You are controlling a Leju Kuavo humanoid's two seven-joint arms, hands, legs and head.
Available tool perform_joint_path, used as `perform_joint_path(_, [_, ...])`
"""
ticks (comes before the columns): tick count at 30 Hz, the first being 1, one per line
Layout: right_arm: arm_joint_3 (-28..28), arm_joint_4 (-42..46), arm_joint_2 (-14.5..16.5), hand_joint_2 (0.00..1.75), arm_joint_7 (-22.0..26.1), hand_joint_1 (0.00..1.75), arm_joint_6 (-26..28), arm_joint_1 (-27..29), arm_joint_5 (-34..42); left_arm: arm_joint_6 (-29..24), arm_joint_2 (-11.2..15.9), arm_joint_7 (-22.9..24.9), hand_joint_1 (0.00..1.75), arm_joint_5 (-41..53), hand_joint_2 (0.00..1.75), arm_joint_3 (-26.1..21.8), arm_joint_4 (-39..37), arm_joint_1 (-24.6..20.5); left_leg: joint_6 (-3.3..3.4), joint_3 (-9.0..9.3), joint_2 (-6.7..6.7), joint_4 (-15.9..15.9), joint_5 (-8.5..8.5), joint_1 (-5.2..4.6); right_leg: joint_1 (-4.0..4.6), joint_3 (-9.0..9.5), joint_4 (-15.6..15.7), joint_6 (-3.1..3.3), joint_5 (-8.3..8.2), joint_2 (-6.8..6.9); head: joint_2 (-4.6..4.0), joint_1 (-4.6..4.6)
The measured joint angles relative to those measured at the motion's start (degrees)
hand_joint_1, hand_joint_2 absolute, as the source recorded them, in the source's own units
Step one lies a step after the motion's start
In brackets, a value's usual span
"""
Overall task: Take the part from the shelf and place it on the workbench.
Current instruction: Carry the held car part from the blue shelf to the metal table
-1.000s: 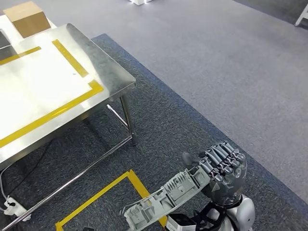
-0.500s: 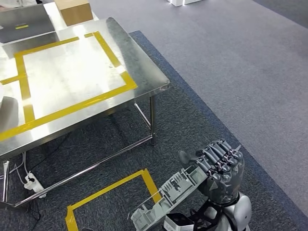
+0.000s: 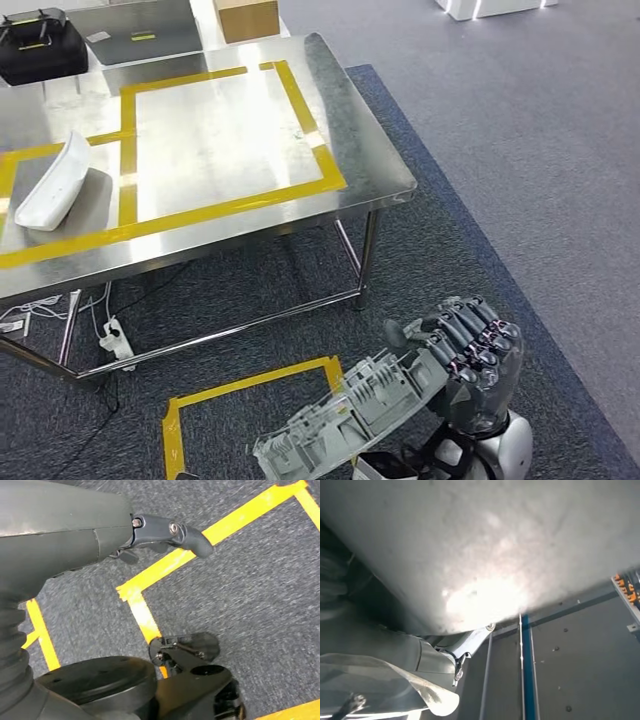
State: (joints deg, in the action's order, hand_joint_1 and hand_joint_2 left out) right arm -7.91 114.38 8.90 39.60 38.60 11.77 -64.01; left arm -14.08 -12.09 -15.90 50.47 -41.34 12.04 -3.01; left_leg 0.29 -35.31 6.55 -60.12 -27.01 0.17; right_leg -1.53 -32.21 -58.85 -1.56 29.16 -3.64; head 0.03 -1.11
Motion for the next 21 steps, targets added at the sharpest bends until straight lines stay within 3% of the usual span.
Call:
perform_joint_path(1, [0.1,0.2,0.0,1.75,0.0,1.75,0.0,0.1,0.0,0.0,0.0,0.0,0.00,0.0,1.75,0.0,0.0,0.0,-0.32,-0.62,-1.52,-1.4,-0.87,-0.12,-0.08,0.27,0.2,0.33,0.01,0.88,0.00,0.24])
perform_joint_path(3, [0.3,0.4,-0.1,1.75,0.0,1.75,0.0,0.4,0.0,0.0,0.0,0.0,0.00,0.1,1.75,0.0,0.0,-0.3,-0.91,-3.59,-4.83,-7.8,-4.14,-0.13,0.04,0.73,0.4,0.90,0.27,2.88,0.00,0.71])
perform_joint_path(5, [0.4,0.5,-0.1,1.75,0.0,1.75,0.0,0.6,0.0,0.0,0.0,0.0,0.00,0.1,1.75,0.1,0.0,-0.3,-1.26,-6.81,-5.74,-14.4,-6.54,0.15,0.21,1.01,0.4,1.13,0.60,4.80,-0.01,0.75])
perform_joint_path(6, [0.5,0.5,-0.1,1.75,0.0,1.75,0.0,0.6,0.0,0.0,0.0,0.0,0.00,0.1,1.75,0.1,0.0,-0.3,-1.33,-7.23,-5.82,-15.3,-6.26,0.24,0.24,1.15,0.3,1.14,0.75,5.62,0.00,0.75])
perform_joint_path(8, [0.6,0.6,-0.1,1.75,0.0,1.75,0.0,0.6,0.1,0.0,0.1,0.0,0.00,0.3,1.75,0.1,0.0,-0.2,-1.16,-4.90,-6.41,-10.7,-2.98,0.26,0.27,1.64,0.3,0.99,1.12,7.07,0.01,0.76])
perform_joint_path(10, [0.7,0.9,-0.1,1.75,0.0,1.75,0.0,0.7,0.4,0.0,0.1,-0.1,0.00,0.5,1.75,0.1,0.0,-0.2,-0.53,-1.10,-9.14,-3.3,-0.20,-0.29,0.48,2.18,0.3,0.54,1.64,8.34,0.01,0.77])
perform_joint_path(12, [0.8,1.3,-0.2,1.75,0.0,1.75,0.0,0.9,0.8,-0.1,0.1,-0.1,0.00,0.7,1.75,0.1,0.0,-0.4,0.18,0.43,-11.03,0.0,0.12,-0.91,0.79,2.51,0.4,-0.08,2.06,9.48,0.00,0.64])
perform_joint_path(14, [0.9,1.5,-0.2,1.75,0.0,1.75,0.0,0.9,1.5,-0.2,0.0,-0.1,0.00,0.8,1.75,0.1,0.0,-0.3,0.75,0.42,-10.17,0.4,0.04,-0.99,0.89,2.97,0.7,-0.68,2.29,10.50,0.00,0.49])
perform_joint_path(15, [0.9,1.6,-0.3,1.75,0.0,1.75,0.0,0.8,2.1,-0.2,0.0,-0.1,0.00,0.9,1.75,0.1,0.0,-0.2,1.06,0.59,-9.67,0.6,0.10,-0.87,0.83,3.06,0.5,-1.00,2.69,10.10,-0.01,0.44])
perform_joint_path(17, [0.7,1.6,-0.5,1.75,0.0,1.75,0.0,0.3,3.1,-0.2,-0.1,0.0,0.00,1.0,1.75,0.1,0.0,-0.2,1.70,0.96,-8.79,1.1,0.26,-0.50,0.67,1.66,-2.7,-1.48,4.86,7.39,0.00,0.19])
perform_joint_path(19, [0.5,1.3,-0.8,1.75,0.0,1.75,0.0,-0.2,3.3,-0.2,-0.2,0.0,0.00,0.8,1.75,0.1,0.0,-0.4,2.12,1.01,-8.08,1.2,0.18,-0.37,0.56,-2.33,-10.2,-1.63,8.12,4.50,0.02,-0.10])
perform_joint_path(20, [0.4,1.1,-0.9,1.75,0.0,1.75,0.0,-0.4,3.1,-0.1,-0.2,0.0,0.00,0.8,1.75,0.0,0.0,-0.5,2.22,1.05,-7.70,1.2,0.09,-0.40,0.56,-4.39,-13.6,-1.67,9.02,4.02,0.01,-0.16])
perform_joint_path(21, [0.3,0.8,-0.9,1.75,0.0,1.75,0.0,-0.7,3.0,-0.1,-0.2,0.0,0.00,0.6,1.75,0.0,0.0,-0.5,2.26,1.15,-7.35,1.2,-0.01,-0.43,0.56,-5.72,-15.2,-1.66,8.78,3.85,0.00,-0.16])
